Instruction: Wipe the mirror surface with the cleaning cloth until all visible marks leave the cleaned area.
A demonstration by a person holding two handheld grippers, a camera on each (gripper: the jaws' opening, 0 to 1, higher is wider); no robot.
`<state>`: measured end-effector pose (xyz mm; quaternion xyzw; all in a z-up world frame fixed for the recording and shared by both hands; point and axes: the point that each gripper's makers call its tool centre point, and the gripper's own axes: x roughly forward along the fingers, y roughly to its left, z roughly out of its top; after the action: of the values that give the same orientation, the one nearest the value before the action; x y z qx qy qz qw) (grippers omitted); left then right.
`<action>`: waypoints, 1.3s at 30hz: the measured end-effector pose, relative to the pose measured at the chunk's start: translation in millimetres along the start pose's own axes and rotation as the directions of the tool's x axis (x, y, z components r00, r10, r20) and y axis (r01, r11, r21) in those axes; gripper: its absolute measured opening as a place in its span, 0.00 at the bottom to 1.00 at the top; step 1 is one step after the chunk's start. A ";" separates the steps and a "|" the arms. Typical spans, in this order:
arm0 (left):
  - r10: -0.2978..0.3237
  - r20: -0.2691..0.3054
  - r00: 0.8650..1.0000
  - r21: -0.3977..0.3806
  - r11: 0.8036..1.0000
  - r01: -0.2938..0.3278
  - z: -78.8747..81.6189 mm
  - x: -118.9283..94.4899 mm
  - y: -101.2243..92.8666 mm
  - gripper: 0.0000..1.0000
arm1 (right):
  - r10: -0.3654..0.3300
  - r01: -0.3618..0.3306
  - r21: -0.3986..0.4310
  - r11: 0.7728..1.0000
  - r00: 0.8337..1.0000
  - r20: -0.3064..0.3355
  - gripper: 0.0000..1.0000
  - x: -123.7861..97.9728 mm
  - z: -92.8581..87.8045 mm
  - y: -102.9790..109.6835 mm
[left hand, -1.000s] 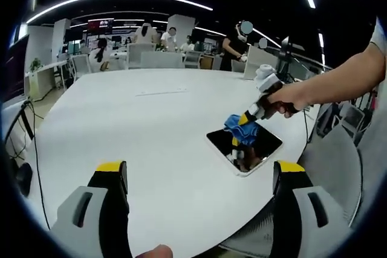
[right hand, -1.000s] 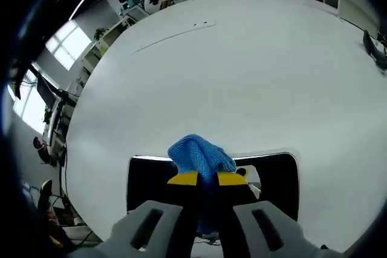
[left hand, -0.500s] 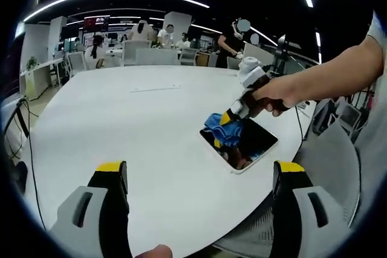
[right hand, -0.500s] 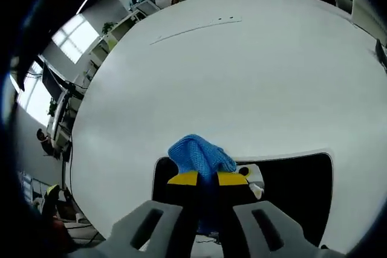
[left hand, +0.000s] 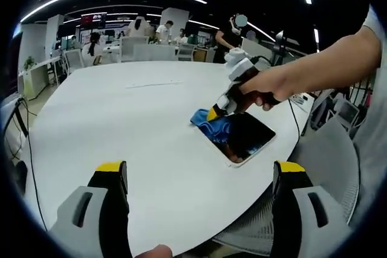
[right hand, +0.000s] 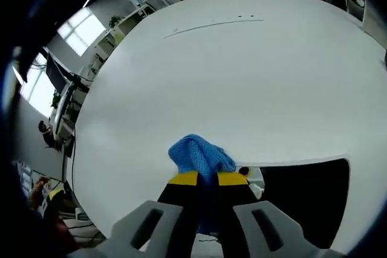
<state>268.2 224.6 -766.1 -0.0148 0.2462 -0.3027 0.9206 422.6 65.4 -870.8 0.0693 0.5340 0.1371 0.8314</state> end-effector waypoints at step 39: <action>0.009 0.030 1.000 0.020 1.000 -0.010 14.3 5.1 -15.8 0.99 | 0.039 -0.038 0.058 0.998 0.999 -0.018 0.03 -24.4 -48.3 7.6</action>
<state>269.7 207.1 -753.0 -0.0090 0.2294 -0.3006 0.9257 368.0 63.8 -867.9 0.1023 0.5442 0.1381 0.8211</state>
